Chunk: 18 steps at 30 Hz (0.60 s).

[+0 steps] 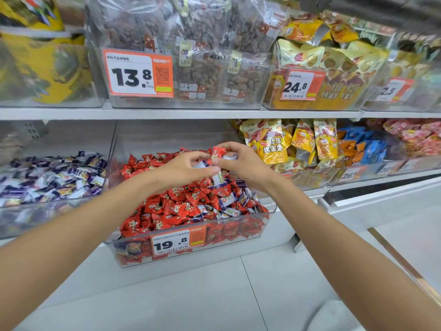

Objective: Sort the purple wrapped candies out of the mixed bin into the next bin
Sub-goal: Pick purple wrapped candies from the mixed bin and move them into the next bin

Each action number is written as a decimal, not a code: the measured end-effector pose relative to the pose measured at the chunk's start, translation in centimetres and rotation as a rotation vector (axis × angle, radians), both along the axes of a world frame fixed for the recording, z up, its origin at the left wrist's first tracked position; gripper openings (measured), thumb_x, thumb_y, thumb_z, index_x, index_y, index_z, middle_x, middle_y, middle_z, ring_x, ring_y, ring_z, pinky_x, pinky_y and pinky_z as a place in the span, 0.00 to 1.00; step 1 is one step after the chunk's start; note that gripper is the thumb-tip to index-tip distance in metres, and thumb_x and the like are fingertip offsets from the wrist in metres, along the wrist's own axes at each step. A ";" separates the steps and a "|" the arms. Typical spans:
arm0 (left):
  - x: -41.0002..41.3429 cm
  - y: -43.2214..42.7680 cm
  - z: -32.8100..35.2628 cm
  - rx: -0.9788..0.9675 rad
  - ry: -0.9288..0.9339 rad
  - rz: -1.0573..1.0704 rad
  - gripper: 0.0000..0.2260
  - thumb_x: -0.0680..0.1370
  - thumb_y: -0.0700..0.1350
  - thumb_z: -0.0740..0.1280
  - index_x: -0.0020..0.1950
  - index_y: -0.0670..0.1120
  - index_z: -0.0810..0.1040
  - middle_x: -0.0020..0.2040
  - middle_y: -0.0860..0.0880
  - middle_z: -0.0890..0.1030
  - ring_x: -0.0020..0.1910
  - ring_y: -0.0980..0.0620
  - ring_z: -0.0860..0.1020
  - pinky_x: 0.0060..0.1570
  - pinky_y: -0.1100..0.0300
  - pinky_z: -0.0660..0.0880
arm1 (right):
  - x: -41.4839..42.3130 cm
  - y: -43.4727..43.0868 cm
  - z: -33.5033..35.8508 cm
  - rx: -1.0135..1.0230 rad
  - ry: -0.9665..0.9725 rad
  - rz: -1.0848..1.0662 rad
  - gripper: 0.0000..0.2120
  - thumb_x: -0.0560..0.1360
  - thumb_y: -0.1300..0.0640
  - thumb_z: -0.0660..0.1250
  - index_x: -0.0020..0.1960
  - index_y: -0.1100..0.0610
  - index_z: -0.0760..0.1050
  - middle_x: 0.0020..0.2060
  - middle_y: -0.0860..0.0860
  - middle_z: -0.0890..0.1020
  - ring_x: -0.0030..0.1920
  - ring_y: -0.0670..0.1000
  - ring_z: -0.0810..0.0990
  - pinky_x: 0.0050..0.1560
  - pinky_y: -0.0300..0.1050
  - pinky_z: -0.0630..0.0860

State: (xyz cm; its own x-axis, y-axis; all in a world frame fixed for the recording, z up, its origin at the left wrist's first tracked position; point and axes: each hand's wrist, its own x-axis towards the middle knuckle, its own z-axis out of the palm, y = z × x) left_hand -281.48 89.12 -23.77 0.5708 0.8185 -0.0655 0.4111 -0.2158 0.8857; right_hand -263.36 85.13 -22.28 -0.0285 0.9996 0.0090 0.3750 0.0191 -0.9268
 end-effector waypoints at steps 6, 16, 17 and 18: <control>-1.2 1.1 0.1 0.030 -0.027 0.144 0.09 0.78 0.45 0.69 0.57 0.52 0.79 0.51 0.49 0.80 0.41 0.57 0.78 0.41 0.67 0.70 | 1.8 0.6 0.1 0.121 -0.285 -0.057 0.24 0.75 0.49 0.71 0.69 0.52 0.72 0.58 0.50 0.79 0.52 0.44 0.79 0.55 0.41 0.76; -5.1 2.3 -1.5 0.032 0.046 0.186 0.04 0.81 0.44 0.63 0.53 0.48 0.77 0.43 0.46 0.76 0.39 0.51 0.75 0.36 0.61 0.78 | 2.4 1.0 -5.1 -0.093 -0.930 0.237 0.13 0.74 0.47 0.72 0.41 0.56 0.75 0.37 0.50 0.78 0.39 0.51 0.76 0.38 0.45 0.70; -5.3 2.7 -1.6 0.078 0.095 0.179 0.04 0.81 0.44 0.63 0.52 0.50 0.77 0.43 0.46 0.77 0.37 0.50 0.73 0.33 0.60 0.74 | 2.5 1.2 -4.7 -0.062 -0.846 0.188 0.14 0.75 0.48 0.70 0.38 0.56 0.74 0.34 0.48 0.77 0.36 0.48 0.75 0.38 0.44 0.71; -5.3 3.1 -1.7 0.130 0.138 0.170 0.04 0.81 0.44 0.63 0.51 0.51 0.77 0.44 0.47 0.78 0.34 0.50 0.71 0.32 0.59 0.71 | 2.8 1.5 -4.2 -0.039 -0.782 0.148 0.14 0.77 0.50 0.69 0.36 0.56 0.73 0.33 0.48 0.76 0.35 0.47 0.75 0.40 0.45 0.72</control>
State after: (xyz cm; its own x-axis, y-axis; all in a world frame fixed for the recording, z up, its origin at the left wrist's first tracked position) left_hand -286.82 92.23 -25.48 0.4174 0.9085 -0.0217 0.5666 -0.2415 0.7878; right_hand -260.58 86.61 -26.45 -0.1447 0.9840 -0.1035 0.9133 0.0926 -0.3966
